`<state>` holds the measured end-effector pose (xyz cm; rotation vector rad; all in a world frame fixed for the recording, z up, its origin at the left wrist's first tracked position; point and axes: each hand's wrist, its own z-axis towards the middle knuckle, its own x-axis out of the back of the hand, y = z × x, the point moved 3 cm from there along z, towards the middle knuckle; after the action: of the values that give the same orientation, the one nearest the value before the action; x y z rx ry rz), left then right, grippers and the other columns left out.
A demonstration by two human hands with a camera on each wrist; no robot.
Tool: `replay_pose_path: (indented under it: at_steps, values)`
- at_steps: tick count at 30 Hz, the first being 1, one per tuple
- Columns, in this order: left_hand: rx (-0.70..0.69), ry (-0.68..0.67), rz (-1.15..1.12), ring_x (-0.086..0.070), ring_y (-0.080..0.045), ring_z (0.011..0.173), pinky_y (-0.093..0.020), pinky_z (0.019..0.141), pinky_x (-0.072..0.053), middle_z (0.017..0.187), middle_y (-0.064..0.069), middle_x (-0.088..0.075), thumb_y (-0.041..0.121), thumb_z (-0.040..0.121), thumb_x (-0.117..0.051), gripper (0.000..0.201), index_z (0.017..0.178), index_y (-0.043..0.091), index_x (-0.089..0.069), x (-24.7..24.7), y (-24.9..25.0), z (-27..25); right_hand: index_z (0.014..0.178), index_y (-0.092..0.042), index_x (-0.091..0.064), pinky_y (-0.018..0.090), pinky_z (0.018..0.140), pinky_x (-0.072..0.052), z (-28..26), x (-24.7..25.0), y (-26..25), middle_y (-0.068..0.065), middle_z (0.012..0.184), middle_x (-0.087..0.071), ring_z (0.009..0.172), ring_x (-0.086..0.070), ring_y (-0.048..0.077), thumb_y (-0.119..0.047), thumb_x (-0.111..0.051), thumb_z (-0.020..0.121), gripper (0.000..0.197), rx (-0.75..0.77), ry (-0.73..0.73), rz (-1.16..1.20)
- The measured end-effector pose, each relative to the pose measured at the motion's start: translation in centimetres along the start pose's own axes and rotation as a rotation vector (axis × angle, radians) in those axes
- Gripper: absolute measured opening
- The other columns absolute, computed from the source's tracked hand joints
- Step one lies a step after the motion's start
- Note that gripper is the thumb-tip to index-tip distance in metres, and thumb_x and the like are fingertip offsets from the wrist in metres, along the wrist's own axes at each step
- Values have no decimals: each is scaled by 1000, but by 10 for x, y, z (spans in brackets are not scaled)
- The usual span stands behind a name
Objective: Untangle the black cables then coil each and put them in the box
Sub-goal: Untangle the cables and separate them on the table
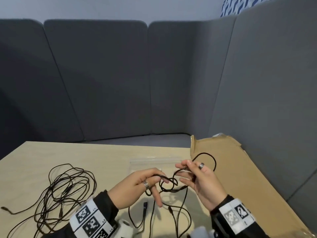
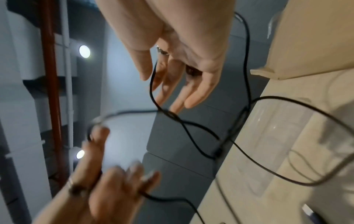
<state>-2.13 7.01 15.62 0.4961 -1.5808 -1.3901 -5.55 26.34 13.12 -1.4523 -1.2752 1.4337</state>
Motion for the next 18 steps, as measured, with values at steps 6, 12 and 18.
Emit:
replay_pose_path:
  at_steps: [6,12,18]
  values:
    - [48,295,248,-60,-9,77,-23,76,-42,75,7,-71,21,98,-41,25,86,27,-61,48,-17,-12,90,-9,-51,42,73,-59,13,28,-37,14,85,-70,76,-71,29,-24,-40,98,20,128,192,290]
    - [167,481,18,-35,-9,39,-21,44,-36,48,2,-38,12,96,-45,30,79,20,-67,72,-27,-21,90,-12,-50,38,54,-58,7,54,-52,7,71,-64,65,-70,26,-26,-37,100,21,224,321,424]
    - [268,375,-39,-31,-7,43,-17,40,-24,46,8,-35,32,88,-53,24,73,22,-67,75,-32,-16,90,-14,-50,47,61,-59,3,49,-59,11,86,-62,76,-71,35,-29,-37,99,22,191,272,391]
